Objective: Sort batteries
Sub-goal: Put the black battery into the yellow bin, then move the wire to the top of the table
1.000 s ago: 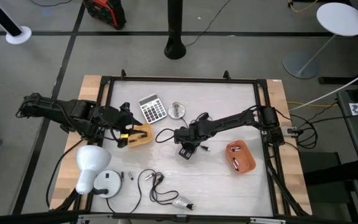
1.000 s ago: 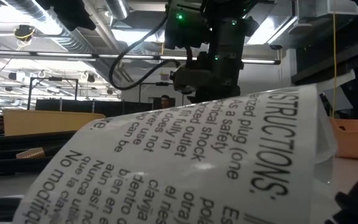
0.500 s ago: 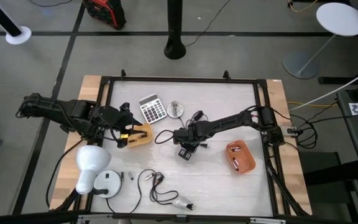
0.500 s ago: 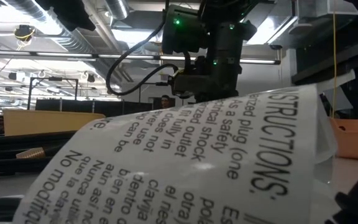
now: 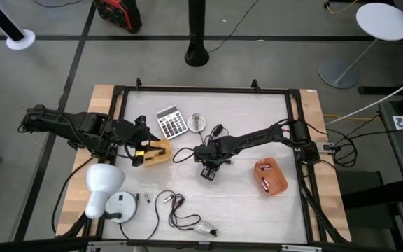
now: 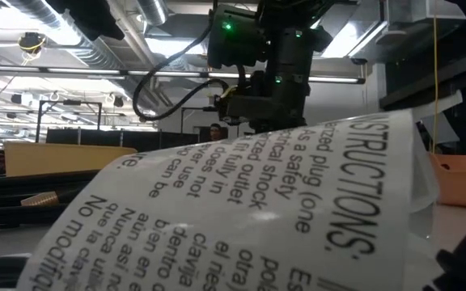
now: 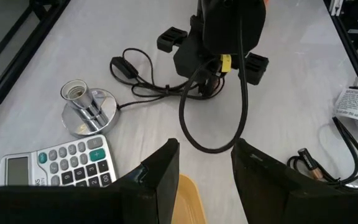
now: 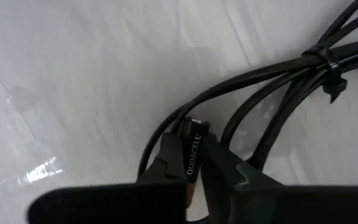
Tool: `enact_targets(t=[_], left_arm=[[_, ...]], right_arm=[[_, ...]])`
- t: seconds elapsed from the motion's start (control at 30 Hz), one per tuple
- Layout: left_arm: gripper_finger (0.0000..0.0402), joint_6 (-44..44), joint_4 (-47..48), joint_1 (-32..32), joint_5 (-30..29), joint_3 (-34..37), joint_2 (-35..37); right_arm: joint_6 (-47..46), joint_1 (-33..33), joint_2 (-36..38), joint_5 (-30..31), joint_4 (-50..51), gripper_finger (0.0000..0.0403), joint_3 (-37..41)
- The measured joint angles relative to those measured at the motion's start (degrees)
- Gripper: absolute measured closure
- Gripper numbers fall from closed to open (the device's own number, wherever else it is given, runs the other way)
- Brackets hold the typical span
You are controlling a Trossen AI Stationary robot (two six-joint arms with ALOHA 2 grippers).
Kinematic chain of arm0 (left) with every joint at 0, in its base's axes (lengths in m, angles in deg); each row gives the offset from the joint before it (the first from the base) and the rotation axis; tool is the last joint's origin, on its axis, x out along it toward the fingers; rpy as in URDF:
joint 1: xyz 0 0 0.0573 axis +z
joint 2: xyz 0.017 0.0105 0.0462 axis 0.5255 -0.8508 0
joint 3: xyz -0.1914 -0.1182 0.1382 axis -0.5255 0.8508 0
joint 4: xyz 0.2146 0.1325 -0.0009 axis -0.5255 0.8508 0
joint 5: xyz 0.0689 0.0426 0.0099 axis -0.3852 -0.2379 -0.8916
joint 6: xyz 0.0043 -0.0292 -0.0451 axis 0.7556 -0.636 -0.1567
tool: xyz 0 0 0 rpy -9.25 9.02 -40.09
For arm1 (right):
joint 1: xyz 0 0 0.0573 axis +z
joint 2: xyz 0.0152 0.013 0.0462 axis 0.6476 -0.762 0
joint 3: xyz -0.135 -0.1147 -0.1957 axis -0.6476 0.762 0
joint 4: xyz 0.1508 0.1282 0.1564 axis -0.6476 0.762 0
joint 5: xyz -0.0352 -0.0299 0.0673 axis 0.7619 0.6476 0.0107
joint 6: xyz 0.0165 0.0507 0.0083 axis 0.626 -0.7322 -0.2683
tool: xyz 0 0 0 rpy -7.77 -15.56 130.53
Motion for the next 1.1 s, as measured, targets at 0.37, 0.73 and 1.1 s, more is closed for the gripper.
enact_targets(t=[0.37, 0.73, 1.1], left_arm=[[0.0265, 0.0, 0.0, 0.0, 0.0, 0.0, 0.0], [0.0265, 0.0, 0.0, 0.0, 0.0, 0.0, 0.0], [0.0265, 0.0, 0.0, 0.0, 0.0, 0.0, 0.0]], right_arm=[[6.4, 0.0, -0.6, 1.6, 0.0, 0.0401, -6.9], [7.1, 0.0, -0.5, 2.1, 3.2, 0.0401, -8.1], [7.0, 0.0, -1.2, -0.7, 5.9, 0.0364, -8.2]])
